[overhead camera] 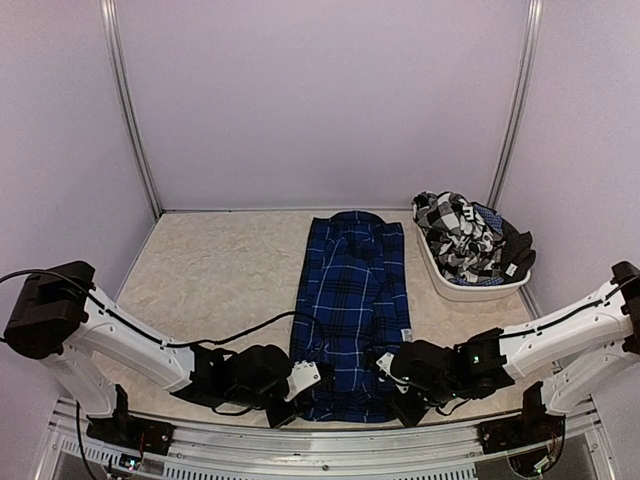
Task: Fold and stack the long sleeve shirts
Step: Pick up the rectangle-folded shirt from the center of the board, then fold the rectangle-folded shirt at the center of the board.
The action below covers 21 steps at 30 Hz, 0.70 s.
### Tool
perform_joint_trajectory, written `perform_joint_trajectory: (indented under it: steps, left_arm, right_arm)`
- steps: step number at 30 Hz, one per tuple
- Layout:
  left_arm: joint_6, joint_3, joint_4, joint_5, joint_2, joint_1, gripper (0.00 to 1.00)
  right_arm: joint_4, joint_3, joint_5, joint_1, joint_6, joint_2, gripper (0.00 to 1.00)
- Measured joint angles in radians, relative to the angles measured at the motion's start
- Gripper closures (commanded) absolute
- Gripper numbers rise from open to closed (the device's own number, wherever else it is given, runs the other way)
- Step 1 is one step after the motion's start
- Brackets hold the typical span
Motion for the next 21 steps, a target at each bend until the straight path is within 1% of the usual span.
perform_joint_trajectory:
  steps: [3, 8, 13, 15, 17, 19, 21]
  left_arm:
    - [-0.025, 0.024, -0.065, 0.053, -0.010, -0.010, 1.00]
    - [-0.088, 0.116, -0.261, 0.140, -0.016, -0.064, 1.00]
    - [-0.133, 0.171, -0.371, 0.204, -0.048, -0.104, 1.00]
    - [-0.133, 0.193, -0.412, 0.235, -0.084, -0.085, 1.00]
    - [-0.127, 0.214, -0.439, 0.269, -0.115, -0.044, 1.00]
    - [-0.112, 0.240, -0.459, 0.311, -0.145, 0.023, 1.00]
    - [-0.092, 0.275, -0.473, 0.344, -0.165, 0.096, 1.00]
  right_arm:
    - [-0.030, -0.007, -0.031, 0.014, 0.023, -0.046, 1.00]
    - [-0.090, -0.012, -0.119, 0.042, 0.077, -0.156, 1.00]
    - [-0.173, 0.006, -0.185, 0.045, 0.109, -0.243, 1.00]
    - [-0.227, 0.047, -0.189, 0.040, 0.109, -0.259, 1.00]
    - [-0.261, 0.093, -0.190, 0.025, 0.103, -0.261, 1.00]
    - [-0.287, 0.133, -0.195, -0.007, 0.094, -0.260, 1.00]
    - [-0.320, 0.178, -0.199, -0.069, 0.072, -0.254, 1.00]
